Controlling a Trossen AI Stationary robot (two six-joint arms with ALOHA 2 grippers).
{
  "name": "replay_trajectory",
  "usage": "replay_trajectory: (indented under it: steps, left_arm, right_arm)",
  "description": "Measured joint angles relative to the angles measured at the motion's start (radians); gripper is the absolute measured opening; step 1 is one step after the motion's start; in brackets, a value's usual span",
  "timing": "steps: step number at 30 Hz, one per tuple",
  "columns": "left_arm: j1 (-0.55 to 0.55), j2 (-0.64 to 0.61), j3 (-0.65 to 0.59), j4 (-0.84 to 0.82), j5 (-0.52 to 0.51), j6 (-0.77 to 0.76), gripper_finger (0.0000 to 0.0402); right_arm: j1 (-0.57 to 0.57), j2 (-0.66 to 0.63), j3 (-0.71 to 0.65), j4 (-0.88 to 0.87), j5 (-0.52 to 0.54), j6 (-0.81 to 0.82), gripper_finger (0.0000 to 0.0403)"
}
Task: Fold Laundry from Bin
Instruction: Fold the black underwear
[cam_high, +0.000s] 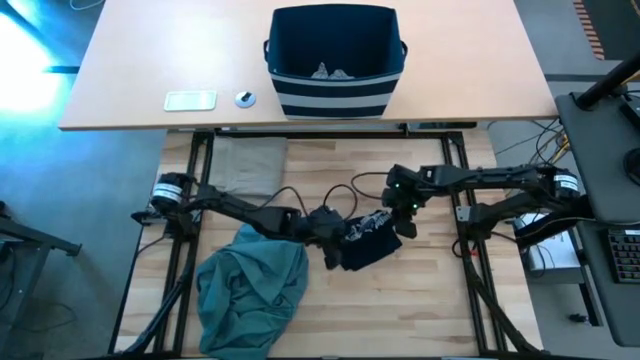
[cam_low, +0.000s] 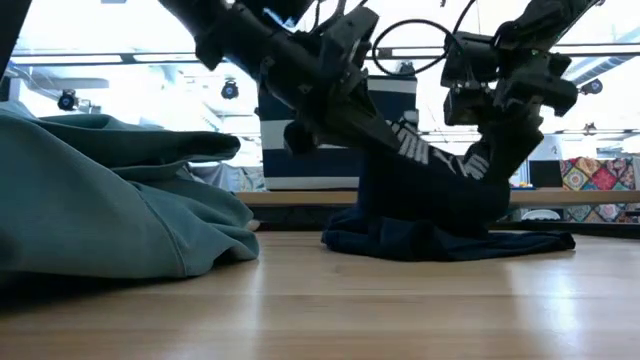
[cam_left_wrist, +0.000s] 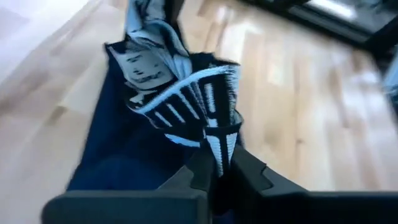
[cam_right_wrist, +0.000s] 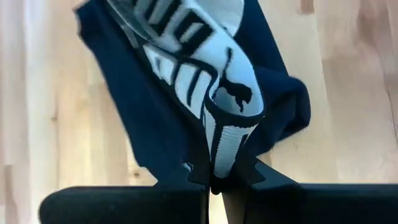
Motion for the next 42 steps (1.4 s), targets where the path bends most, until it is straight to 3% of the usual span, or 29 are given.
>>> replay_trajectory:
  steps: [4, 10, 14, 18, 22, 25, 31, 42]
  left_arm:
    - [-0.001, 0.000, -0.048, 0.053, 0.078, -0.054, 0.0058]
    - [-0.010, -0.002, -0.060, 0.008, 0.246, -0.107, 0.0141]
    - [-0.010, -0.016, -0.062, -0.030, 0.208, -0.142, 0.0169]
    - [0.006, -0.024, -0.060, 0.005, 0.091, -0.146, 0.0173]
    - [0.034, -0.024, -0.073, -0.001, -0.079, -0.147, 0.0168]
    - [0.071, -0.008, -0.084, -0.001, -0.176, -0.148, 0.0163]
    - [0.100, 0.115, -0.079, 0.006, -0.054, -0.157, 0.0155]
    - [0.083, 0.131, -0.072, -0.058, -0.023, -0.156, 0.0154]
  right_arm:
    - [0.001, 0.027, 0.003, -0.011, 0.014, -0.018, 0.0028]
    - [0.001, 0.016, 0.086, -0.131, 0.013, -0.023, 0.0113]
    - [0.006, -0.008, 0.188, -0.263, 0.011, 0.006, 0.0160]
    - [0.027, -0.012, 0.230, -0.157, 0.069, 0.051, 0.0185]
    - [0.061, 0.043, 0.200, 0.132, 0.223, 0.203, 0.0190]
    - [0.090, 0.136, 0.174, 0.208, 0.346, 0.284, 0.0185]
    - [0.189, 0.273, 0.159, 0.112, 0.339, 0.406, 0.0166]
    - [0.451, 0.113, 0.151, -0.048, 0.297, 0.724, 0.0166]
